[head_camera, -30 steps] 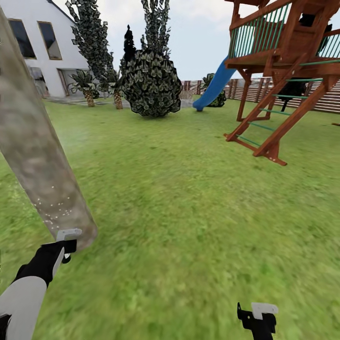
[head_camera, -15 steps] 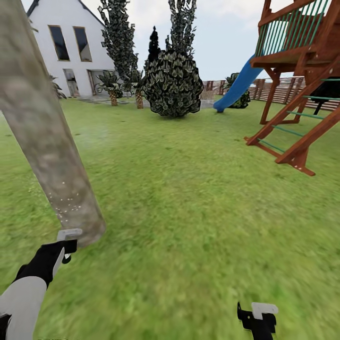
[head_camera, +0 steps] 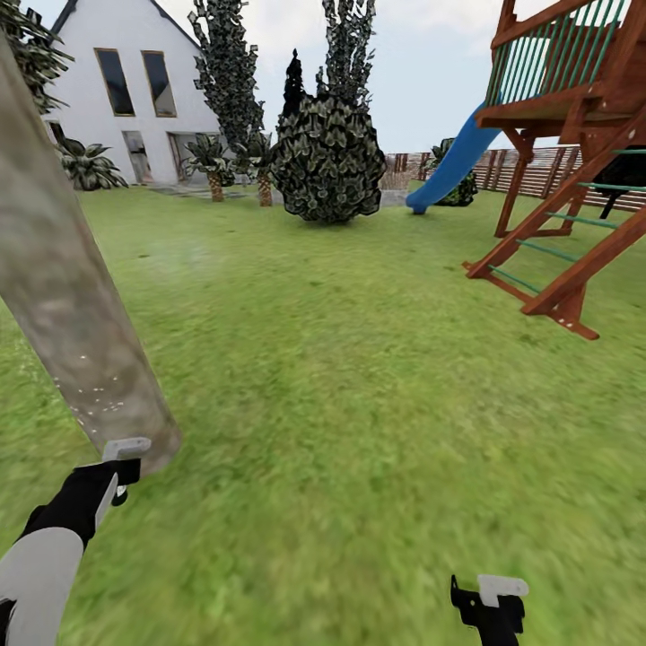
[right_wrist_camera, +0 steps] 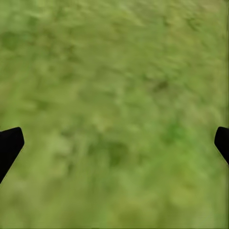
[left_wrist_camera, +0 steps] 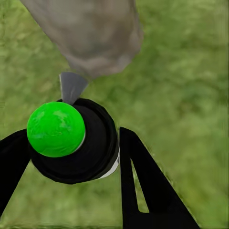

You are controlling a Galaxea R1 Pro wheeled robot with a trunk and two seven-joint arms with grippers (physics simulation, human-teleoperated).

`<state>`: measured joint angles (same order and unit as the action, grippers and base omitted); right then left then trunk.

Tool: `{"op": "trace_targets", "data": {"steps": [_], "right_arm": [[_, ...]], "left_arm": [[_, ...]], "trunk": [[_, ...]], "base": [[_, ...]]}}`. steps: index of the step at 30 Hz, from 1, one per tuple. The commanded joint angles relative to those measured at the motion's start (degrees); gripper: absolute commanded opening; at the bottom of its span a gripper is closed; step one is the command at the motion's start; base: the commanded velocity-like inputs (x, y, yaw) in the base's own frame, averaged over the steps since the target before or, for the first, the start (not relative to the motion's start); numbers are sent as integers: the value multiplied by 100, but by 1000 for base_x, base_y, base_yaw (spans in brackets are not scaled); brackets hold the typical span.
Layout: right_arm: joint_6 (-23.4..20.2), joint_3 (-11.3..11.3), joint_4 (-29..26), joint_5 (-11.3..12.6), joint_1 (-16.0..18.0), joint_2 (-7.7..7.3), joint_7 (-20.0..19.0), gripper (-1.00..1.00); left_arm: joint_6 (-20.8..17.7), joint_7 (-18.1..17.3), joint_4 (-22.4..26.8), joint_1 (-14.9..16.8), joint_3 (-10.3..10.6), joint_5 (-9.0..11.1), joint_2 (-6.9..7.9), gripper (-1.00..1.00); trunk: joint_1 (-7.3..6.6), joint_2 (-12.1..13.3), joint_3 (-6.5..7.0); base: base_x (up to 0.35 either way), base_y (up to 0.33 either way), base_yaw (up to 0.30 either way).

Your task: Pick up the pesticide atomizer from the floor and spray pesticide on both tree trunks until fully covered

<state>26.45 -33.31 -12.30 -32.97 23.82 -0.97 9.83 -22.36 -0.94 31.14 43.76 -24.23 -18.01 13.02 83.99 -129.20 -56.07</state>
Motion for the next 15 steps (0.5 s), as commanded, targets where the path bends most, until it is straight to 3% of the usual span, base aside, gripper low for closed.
{"op": "trace_targets", "data": {"steps": [1, 3, 5, 11, 15], "right_arm": [[0, 0, 0, 5, 0, 0, 1, 100], [0, 0, 0, 9, 0, 0, 1, 100], [0, 0, -5, 9, 0, 0, 2, 100], [0, 0, -1, 9, 0, 0, 2, 100], [0, 0, -7, 9, 0, 0, 2, 100]], "left_arm": [[-2, 88, -10, -48, -21, 13, 38, -100], [3, 237, -15, -133, -217, 24, 120, -100], [4, 256, -9, -145, -284, 31, 120, -100], [6, 269, -1, -151, -290, 43, 33, -100], [5, 270, 23, -153, -284, 43, -11, -100]], "trunk": [[0, 0, 0], [0, 0, 0], [0, 0, 0], [0, 0, 0], [0, 0, 0]], "base": [[55, -49, 157], [15, -13, 245], [3, -2, 272], [0, 0, 276], [0, -95, 110]]}}
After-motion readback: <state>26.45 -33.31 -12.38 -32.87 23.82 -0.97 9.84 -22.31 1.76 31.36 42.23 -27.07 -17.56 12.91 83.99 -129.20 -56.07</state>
